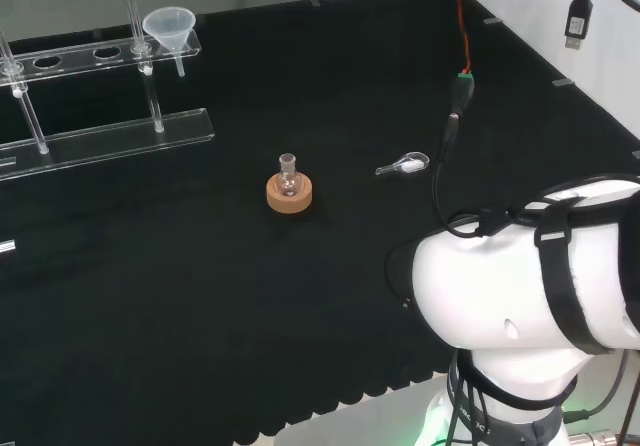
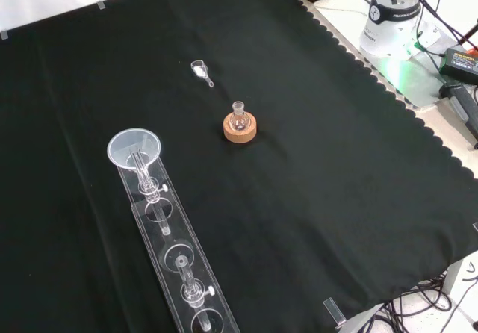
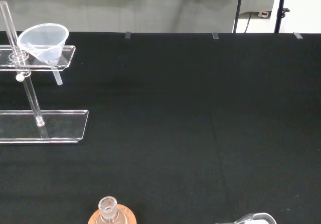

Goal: Pick up the funnel from the transparent funnel stand.

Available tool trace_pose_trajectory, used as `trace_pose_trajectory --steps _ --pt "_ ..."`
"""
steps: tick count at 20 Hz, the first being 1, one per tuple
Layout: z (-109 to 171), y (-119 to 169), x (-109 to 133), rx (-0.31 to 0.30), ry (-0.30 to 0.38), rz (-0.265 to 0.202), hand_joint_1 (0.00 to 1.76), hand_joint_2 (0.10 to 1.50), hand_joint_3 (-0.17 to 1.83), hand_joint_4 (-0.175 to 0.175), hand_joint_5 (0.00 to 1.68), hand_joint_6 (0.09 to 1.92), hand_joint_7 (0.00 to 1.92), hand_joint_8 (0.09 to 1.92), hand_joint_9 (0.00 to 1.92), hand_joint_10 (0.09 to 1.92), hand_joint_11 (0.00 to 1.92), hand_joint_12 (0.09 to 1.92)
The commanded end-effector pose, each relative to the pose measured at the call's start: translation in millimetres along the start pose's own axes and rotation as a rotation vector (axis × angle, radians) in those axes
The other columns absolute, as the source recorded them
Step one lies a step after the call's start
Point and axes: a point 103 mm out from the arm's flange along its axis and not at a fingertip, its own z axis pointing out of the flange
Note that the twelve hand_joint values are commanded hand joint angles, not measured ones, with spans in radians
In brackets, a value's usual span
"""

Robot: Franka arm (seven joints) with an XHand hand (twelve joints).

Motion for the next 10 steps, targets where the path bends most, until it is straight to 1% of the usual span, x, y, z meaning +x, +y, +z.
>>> trace_pose_trajectory --steps 1,3,5,7,8,9,10 --pt "0 1 -1 -0.012 -0.006 0.007 0.03 0.85 0.12 0.054 0.0 0.09 0.0 0.09 0.02 0.09 0.0 1.24" --pt "0 4 0 -0.019 0.0 0.01 0.01 0.87 0.13 0.066 0.0 0.09 0.0 0.09 0.01 0.09 0.0 1.19" --pt "0 8 2 -0.026 0.017 0.014 0.0 0.87 0.13 0.07 0.0 0.09 0.0 0.09 0.01 0.09 0.0 1.17" --pt "0 10 8 -0.067 0.066 -0.02 0.0 0.87 0.14 0.071 0.0 0.09 0.0 0.09 0.01 0.09 0.0 1.17" --pt "3 14 14 -0.078 0.083 -0.03 0.0 0.87 0.14 0.071 0.0 0.09 0.0 0.09 0.01 0.09 0.0 1.18" --pt "6 16 12 -0.089 0.091 -0.036 0.0 0.87 0.14 0.071 0.0 0.09 0.0 0.09 0.01 0.09 0.0 1.21" --pt "10 19 15 -0.101 0.093 -0.047 0.0 0.86 0.14 0.071 0.0 0.09 0.0 0.09 0.01 0.09 0.0 1.23"
